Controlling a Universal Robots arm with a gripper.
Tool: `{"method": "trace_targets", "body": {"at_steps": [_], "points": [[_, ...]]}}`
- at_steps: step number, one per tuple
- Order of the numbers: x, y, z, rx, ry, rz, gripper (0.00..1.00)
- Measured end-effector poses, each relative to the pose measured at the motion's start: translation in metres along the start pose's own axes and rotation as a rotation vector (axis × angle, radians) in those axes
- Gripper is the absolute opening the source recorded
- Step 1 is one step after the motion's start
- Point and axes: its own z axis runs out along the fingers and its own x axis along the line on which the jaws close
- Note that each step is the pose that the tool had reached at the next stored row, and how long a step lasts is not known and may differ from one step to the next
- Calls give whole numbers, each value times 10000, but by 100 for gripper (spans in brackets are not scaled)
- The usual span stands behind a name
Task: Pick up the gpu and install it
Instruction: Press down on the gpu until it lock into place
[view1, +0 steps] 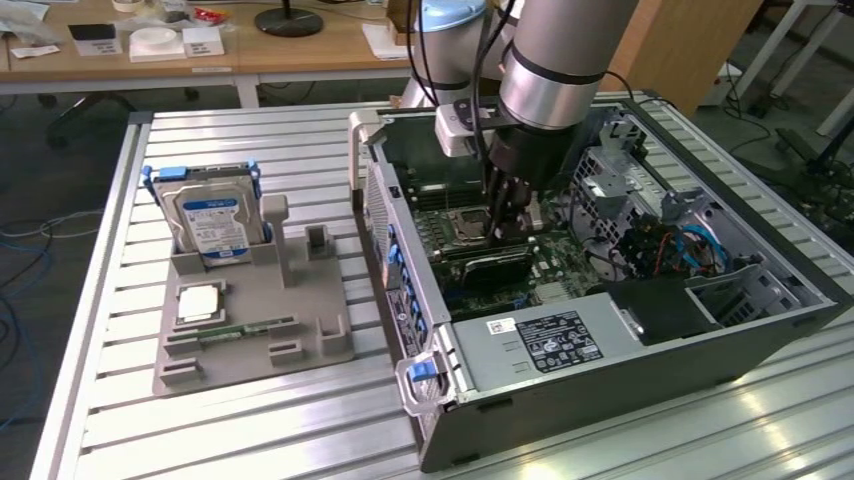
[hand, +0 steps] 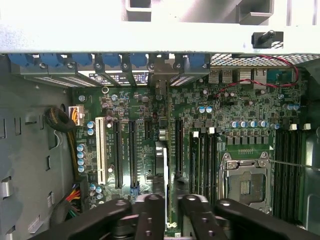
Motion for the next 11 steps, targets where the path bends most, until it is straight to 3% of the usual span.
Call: {"method": "trace_targets", "body": {"at_steps": [1,4,11], "points": [[0,0,0,0,0,0,14],[0,0,0,0,0,0,11],[0,0,0,0,0,0,11]]}}
